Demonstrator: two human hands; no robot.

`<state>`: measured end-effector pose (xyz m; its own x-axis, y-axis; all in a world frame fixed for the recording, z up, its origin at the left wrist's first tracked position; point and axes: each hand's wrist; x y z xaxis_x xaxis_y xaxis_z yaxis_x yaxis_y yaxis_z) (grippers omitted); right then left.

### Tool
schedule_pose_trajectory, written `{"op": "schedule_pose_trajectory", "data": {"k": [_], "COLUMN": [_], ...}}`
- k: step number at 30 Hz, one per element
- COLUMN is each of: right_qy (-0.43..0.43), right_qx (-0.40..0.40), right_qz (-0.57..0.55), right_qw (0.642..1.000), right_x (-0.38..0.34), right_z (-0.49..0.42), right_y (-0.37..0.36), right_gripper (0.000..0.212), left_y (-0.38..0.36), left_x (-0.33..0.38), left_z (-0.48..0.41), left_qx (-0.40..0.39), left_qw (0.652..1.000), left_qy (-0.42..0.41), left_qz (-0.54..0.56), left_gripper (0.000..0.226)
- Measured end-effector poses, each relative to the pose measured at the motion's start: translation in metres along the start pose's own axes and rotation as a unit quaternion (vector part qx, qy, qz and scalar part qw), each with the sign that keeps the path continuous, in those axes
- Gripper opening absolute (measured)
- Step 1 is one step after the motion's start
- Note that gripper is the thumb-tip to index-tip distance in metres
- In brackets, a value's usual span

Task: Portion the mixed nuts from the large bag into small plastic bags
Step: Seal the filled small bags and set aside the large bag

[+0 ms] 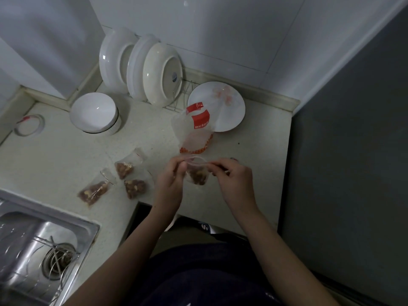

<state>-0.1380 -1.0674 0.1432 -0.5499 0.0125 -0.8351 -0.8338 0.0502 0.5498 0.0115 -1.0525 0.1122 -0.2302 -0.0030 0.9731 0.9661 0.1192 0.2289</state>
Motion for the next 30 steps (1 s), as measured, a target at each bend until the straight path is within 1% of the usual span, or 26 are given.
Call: {"op": "schedule_pose_trajectory", "data": {"k": [4,6,8,13,17,22,26,30], "right_qy": [0.028,0.021,0.016,0.028,0.031,0.041,0.034,0.049], "right_qx": [0.009,0.010,0.012,0.020,0.007,-0.001,-0.009,-0.026], "right_qz": [-0.032,-0.060,-0.072,-0.048,-0.001,0.046,0.025,0.022], "right_qw": [0.999,0.998,0.997,0.998,0.999,0.998,0.999,0.998], "right_x": [-0.002,-0.003,-0.003,-0.003,-0.001,0.000,-0.001,-0.002], "right_z": [0.001,0.001,0.002,0.000,0.000,0.001,0.000,0.000], "right_y": [0.000,0.001,0.001,0.002,0.000,0.001,0.003,0.002], "right_gripper": [0.011,0.010,0.008,0.006,0.004,0.001,0.003,0.001], "left_y": [0.010,0.015,0.019,0.027,0.032,0.034,0.034,0.033], "left_x": [0.001,0.004,0.007,0.010,0.008,0.006,0.008,0.010], "left_z": [-0.004,-0.005,-0.005,-0.003,-0.005,-0.007,-0.009,-0.011], "left_qx": [0.051,0.058,0.060,0.036,0.013,-0.017,-0.026,-0.044], "left_qw": [0.998,0.996,0.995,0.992,0.984,0.982,0.980,0.976], "left_qy": [-0.021,-0.046,-0.067,-0.099,-0.130,-0.124,-0.125,-0.139], "left_qz": [-0.033,-0.040,-0.039,-0.073,-0.122,-0.144,-0.154,-0.163], "left_gripper": [0.014,0.009,0.012,0.011,0.005,0.003,0.002,0.004]}}
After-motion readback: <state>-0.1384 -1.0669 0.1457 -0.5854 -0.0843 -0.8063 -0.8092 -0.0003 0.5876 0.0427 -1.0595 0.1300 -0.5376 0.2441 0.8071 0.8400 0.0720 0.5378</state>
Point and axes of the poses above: each hand's wrist, its own z-axis away from the middle knuckle, its own y-axis out of the back of the hand, x = y × z, and after that the axes turned 6 degrees about -y, right-handed
